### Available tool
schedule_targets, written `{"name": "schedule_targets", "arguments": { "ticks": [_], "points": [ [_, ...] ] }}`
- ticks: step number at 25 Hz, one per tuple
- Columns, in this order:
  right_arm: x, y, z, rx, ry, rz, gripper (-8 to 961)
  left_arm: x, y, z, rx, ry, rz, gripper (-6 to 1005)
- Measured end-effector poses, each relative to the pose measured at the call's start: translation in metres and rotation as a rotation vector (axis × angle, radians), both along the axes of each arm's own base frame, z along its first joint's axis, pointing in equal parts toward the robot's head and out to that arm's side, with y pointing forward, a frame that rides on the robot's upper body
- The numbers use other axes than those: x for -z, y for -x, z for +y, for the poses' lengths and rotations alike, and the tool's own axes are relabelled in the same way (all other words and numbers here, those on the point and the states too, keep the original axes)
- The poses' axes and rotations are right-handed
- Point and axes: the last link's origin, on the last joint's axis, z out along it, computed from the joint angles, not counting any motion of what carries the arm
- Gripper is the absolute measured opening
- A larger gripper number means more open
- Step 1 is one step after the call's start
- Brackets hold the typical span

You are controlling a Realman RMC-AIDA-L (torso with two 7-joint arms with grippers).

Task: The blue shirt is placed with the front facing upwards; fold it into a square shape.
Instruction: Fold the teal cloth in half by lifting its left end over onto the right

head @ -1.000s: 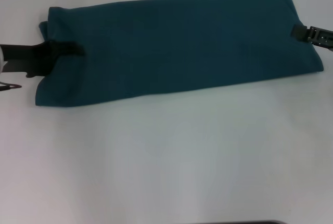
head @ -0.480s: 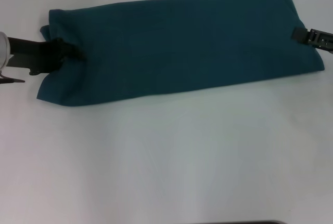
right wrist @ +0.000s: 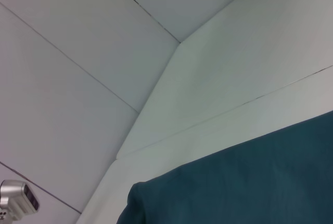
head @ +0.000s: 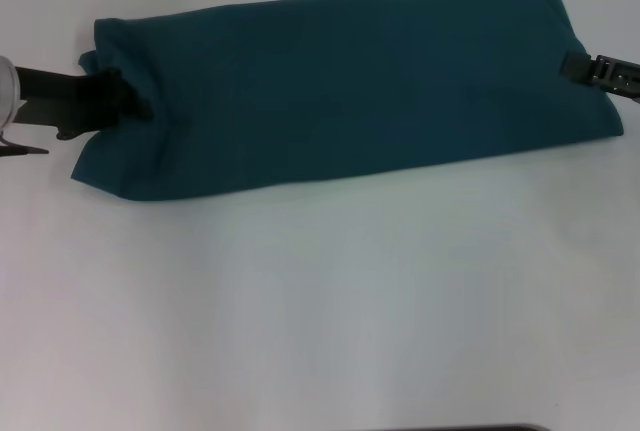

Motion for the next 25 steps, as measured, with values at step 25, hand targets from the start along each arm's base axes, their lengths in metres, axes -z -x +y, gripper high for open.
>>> {"name": "schedule_targets", "arguments": {
  "ticks": [25],
  "points": [
    [0.001, 0.002, 0.003, 0.009, 0.003, 0.008, 611, -0.074, 0.057, -0.016, -0.117, -0.092, 0.058, 71]
  ]
}}
